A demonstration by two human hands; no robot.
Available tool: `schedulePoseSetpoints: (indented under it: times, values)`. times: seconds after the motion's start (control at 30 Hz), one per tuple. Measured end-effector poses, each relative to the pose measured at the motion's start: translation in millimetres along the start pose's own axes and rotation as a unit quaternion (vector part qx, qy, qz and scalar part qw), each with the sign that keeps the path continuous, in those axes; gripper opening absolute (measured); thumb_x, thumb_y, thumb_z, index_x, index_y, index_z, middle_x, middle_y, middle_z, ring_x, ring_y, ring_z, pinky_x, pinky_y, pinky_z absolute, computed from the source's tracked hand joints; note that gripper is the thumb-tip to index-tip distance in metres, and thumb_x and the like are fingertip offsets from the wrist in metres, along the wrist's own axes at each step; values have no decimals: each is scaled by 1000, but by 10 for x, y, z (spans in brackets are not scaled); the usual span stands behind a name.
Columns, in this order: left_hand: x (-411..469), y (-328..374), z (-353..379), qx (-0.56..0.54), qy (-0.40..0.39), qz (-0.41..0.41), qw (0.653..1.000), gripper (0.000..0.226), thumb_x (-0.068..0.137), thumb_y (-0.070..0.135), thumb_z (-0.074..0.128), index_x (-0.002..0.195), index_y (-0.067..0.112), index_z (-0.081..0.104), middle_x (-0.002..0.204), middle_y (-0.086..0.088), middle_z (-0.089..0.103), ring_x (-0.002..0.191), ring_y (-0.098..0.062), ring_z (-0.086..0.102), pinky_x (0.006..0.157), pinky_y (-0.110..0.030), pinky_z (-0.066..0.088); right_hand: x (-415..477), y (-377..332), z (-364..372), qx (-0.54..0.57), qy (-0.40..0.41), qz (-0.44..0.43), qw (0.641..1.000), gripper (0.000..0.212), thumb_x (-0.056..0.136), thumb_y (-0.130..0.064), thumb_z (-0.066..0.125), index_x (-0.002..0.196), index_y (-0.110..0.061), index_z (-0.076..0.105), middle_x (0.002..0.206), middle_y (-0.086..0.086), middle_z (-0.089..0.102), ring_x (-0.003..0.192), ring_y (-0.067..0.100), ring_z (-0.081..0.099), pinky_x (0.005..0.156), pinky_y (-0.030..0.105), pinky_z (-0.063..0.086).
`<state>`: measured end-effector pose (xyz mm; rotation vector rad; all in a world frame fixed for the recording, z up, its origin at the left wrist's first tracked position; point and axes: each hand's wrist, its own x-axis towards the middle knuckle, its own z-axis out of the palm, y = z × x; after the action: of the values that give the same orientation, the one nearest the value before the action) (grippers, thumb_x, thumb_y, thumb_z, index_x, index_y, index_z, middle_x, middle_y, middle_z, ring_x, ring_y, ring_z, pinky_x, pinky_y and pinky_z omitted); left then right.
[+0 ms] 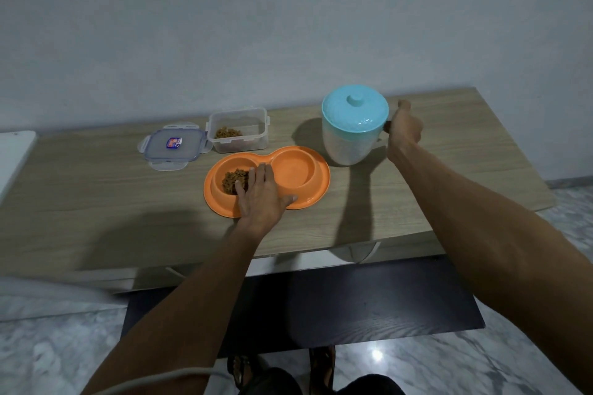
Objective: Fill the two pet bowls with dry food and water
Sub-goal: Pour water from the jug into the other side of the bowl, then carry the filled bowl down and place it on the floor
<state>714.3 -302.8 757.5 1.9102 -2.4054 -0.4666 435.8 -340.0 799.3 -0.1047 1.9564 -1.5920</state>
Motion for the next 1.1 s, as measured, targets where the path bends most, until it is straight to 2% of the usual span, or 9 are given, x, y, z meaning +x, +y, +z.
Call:
schedulePoseSetpoints:
  times: [0.07,0.17,0.27,0.37,0.47,0.53,0.8,0.97,1.1]
  values:
    - [-16,-20,2,-22,8,1,1000,93,87,59,57,154,8,17,162,-9,17,151,-29,9,116,-60,13,-43,49,-58,-17,26,1,1000,44,90,-46,40,80,-10,63,93,9,70,98,32,64,91,42,51]
    - [-39,-80,-28,-68,58,-14,996,91,89,63,49,155,8,18,163,-10,16,151,-28,8,117,-57,12,-210,156,-146,-41,69,16,997,50,99,-34,32,120,0,61,129,20,61,116,36,57,97,40,44]
    - [-45,-225,-61,-112,121,-54,985,83,92,60,47,152,7,25,160,-13,25,149,-30,19,117,-54,21,-457,377,-171,-78,98,30,992,50,101,-31,35,136,3,47,140,23,51,123,38,52,98,41,40]
    - [-73,-296,-58,-145,131,-158,968,83,90,61,46,150,7,26,155,-14,31,143,-33,31,110,-53,35,-664,630,-101,-172,56,29,983,58,97,-37,47,141,1,40,143,22,45,126,41,50,101,45,41]
    - [-48,-359,-72,-199,106,-264,938,85,89,60,49,148,2,27,153,-19,33,142,-35,31,112,-49,33,-829,788,-21,-245,-16,39,969,67,91,-46,55,140,-3,41,141,20,46,126,39,50,100,45,42]
    - [167,-1161,-249,-215,45,-248,943,81,88,58,52,140,-1,36,146,-23,42,136,-37,38,109,-47,35,-1417,995,496,-270,14,34,962,70,88,-52,55,138,-4,45,139,18,47,125,38,50,99,43,42]
    - [170,-1011,-305,-221,3,-260,940,73,88,54,57,134,-2,47,138,-22,50,129,-38,45,102,-47,43,-1407,1066,456,-318,-16,13,948,67,82,-55,60,126,-5,60,128,18,59,115,37,58,94,42,48]
    - [134,-1104,-323,-217,-16,-257,941,57,84,52,60,115,4,66,122,-20,62,117,-38,54,97,-43,48,-1495,1094,382,-302,0,29,953,68,69,-60,62,111,-7,67,112,17,67,99,38,65,87,49,57]
    - [-83,-1038,-323,-257,-46,-238,936,50,88,41,62,119,3,64,127,-21,59,121,-38,52,96,-40,44,-1609,1149,143,-296,20,26,955,63,73,-57,64,109,-6,68,112,18,67,102,39,63,89,46,56]
